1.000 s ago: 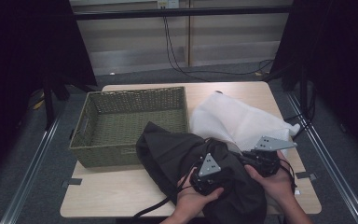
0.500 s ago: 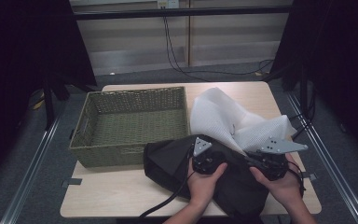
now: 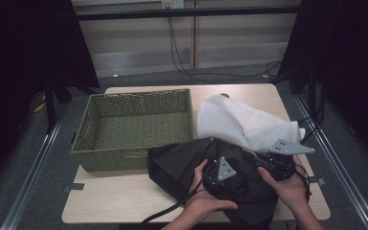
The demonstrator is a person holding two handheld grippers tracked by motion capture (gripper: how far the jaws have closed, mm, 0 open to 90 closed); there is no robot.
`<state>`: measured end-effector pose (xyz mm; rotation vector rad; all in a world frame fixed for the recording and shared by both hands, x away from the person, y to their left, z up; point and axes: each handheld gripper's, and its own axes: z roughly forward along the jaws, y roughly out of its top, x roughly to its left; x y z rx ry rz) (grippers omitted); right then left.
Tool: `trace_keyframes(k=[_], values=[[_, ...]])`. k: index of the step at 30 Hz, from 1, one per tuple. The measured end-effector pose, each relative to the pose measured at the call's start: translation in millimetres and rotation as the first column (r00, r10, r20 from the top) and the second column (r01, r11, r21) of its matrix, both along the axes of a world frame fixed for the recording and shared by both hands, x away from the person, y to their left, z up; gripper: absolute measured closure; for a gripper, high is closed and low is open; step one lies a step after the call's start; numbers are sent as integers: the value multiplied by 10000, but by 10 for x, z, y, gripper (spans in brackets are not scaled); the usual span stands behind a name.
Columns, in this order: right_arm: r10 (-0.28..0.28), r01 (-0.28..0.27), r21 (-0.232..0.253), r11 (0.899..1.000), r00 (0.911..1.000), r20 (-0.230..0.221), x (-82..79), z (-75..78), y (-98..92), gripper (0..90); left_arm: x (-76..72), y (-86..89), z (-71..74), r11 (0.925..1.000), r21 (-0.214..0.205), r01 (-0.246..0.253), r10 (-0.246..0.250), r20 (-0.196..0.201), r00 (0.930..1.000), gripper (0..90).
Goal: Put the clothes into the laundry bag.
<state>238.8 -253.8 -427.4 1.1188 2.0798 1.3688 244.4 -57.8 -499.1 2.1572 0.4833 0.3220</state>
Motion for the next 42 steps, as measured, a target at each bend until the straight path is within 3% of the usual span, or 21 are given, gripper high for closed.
trace_keyframes(k=[3, 6, 9, 11, 13, 14, 17, 18, 20, 21, 23, 25, 26, 27, 29, 30, 32, 33, 35, 40, 42], values=[[50, -48, 112, 9999, 9999, -145, 18, -27, 13, 884, -28, -64, -12, 9953, 864, -427, 389, 459, 9982, 132], [243, -241, 86, 9997, 9995, -200, 15, -31, 53, 889, -79, -73, -30, 9891, 1115, -961, 795, 1444, 9863, 389], [304, -303, 53, 9995, 9995, -116, -4, -17, 68, 890, -105, -55, -24, 9889, 529, -1388, 1281, 1692, 9772, 672], [247, -247, 17, 9997, 9997, -20, -24, 2, 72, 891, -51, -5, 22, 9857, -510, -1608, 1647, 837, 9828, 720], [266, -266, 32, 9996, 9995, 143, -41, 24, 68, 890, 6, 66, 96, 9677, -1739, -1828, 1891, 204, 9817, 734], [272, -274, 61, 9996, 9992, 286, -54, 45, 64, 890, 18, 90, 131, 9557, -2219, -1936, 1978, -33, 9802, 738], [219, -225, 157, 9996, 9989, 411, -108, 148, 67, 893, 33, 199, 310, 8966, -3740, -2373, 2291, -669, 9711, 744], [211, -221, 169, 9996, 9981, 571, -150, 221, 84, 893, 24, 225, 370, 8534, -4569, -2510, 2280, -1058, 9679, 744], [422, -444, 206, 9988, 9947, 942, -243, 390, 116, 894, 0, 247, 448, 8085, -5300, -2558, 2270, -1201, 9664, 744], [593, -620, 207, 9979, 9918, 1133, -281, 463, 133, 895, -7, 249, 477, 7916, -5532, -2597, 2316, -1217, 9652, 744], [838, -867, 188, 9961, 9889, 1231, -339, 563, 159, 894, 18, 249, 533, 7403, -6017, -2999, 2644, -1496, 9527, 742], [1006, -1013, 15, 9949, 9902, 972, -355, 587, 173, 895, 94, 225, 506, 7140, -6015, -3583, 3009, -1985, 9328, 734], [1062, -1058, -93, 9943, 9917, 728, -340, 565, 175, 895, 148, 207, 461, 7194, -5726, -3933, 3328, -2129, 9186, 726], [1057, -1047, -273, 9941, 9936, 409, -312, 520, 170, 895, 217, 174, 385, 7345, -5342, -4184, 3515, -2279, 9080, 710], [728, -739, -435, 9963, 9970, -258, -224, 359, 135, 895, 376, 127, 146, 7877, -4266, -4444, 3505, -2829, 8928, 656], [448, -469, -496, 9977, 9980, -442, -183, 278, 105, 895, 403, 130, 84, 8021, -4070, -4371, 3368, -2960, 8938, 607], [55, -77, -372, 9993, 9983, -588, -123, 155, 36, 894, 365, 130, 77, 8514, -3747, -3672, 2818, -2638, 9225, 482], [-204, 195, -175, 9997, 9982, -562, -100, 105, -16, 892, 331, 118, 108, 8598, -3722, -3495, 2708, -2480, 9301, 405], [-493, 492, -46, 9988, 9978, -452, -83, 81, -70, 891, 255, 159, 225, 8945, -3460, -2832, 2165, -2191, 9514, 293], [-961, 960, -53, 9954, 9953, -88, -76, 68, -123, 889, 64, 347, 477, 9307, -3146, -1868, 1776, -580, 9824, 192], [-1059, 1059, 30, 9944, 9943, -98, -68, 47, -123, 888, 45, 340, 434, 9445, -2931, -1486, 1338, -701, 9885, 187]])
